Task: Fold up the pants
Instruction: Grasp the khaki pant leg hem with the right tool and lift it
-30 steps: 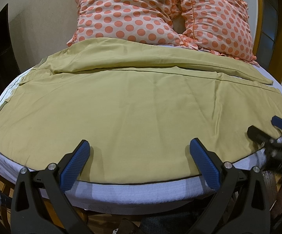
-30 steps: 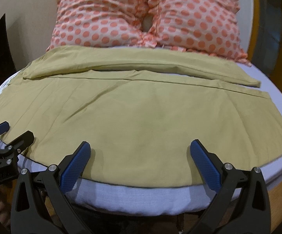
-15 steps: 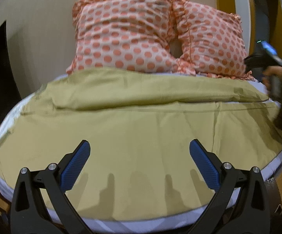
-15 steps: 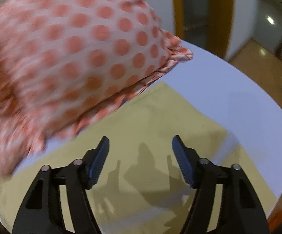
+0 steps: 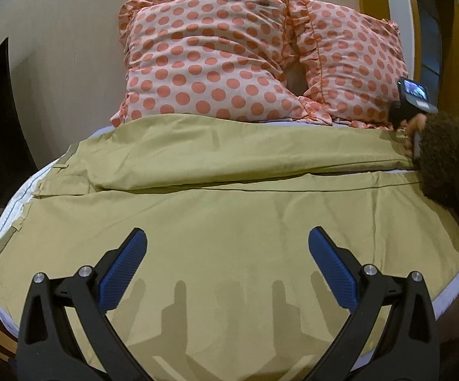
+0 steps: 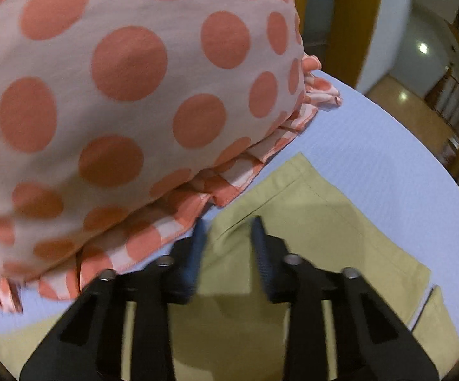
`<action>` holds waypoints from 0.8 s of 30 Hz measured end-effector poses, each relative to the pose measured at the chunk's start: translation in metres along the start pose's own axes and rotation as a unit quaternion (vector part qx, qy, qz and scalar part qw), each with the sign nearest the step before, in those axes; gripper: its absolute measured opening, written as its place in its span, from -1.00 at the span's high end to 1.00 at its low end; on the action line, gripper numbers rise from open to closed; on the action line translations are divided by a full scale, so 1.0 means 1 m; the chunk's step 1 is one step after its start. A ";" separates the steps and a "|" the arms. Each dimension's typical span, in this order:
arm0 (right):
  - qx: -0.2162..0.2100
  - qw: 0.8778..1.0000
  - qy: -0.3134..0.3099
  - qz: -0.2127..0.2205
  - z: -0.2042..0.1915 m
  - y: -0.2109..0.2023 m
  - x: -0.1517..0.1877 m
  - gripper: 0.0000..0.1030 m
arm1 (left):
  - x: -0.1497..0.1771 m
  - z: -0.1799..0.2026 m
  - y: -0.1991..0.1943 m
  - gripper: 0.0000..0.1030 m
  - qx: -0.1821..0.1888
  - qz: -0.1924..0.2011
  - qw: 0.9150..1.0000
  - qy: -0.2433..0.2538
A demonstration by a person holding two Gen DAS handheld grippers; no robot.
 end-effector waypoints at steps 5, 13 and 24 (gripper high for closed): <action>-0.060 0.998 0.023 0.012 0.021 0.006 0.004 0.85 | 0.001 -0.007 0.001 -0.97 -0.002 -0.004 1.000 -0.015; -0.265 0.959 0.082 0.057 0.094 -0.036 0.033 0.93 | 0.009 -0.027 -0.015 -0.97 0.005 0.004 0.998 -0.057; -0.406 0.905 0.125 -0.026 0.190 -0.095 0.204 0.79 | -0.015 -0.063 -0.038 -0.97 0.089 0.047 0.989 -0.104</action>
Point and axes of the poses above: each gripper's, at about its wrist camera, not at the fingertips, and y roughly the way its jaws point, z to its right, x to its underside, the point moved 5 cm from there along y, roughly the way its jaws point, and after that the axes turned 13 degrees about -z, right-handed, at the moved point
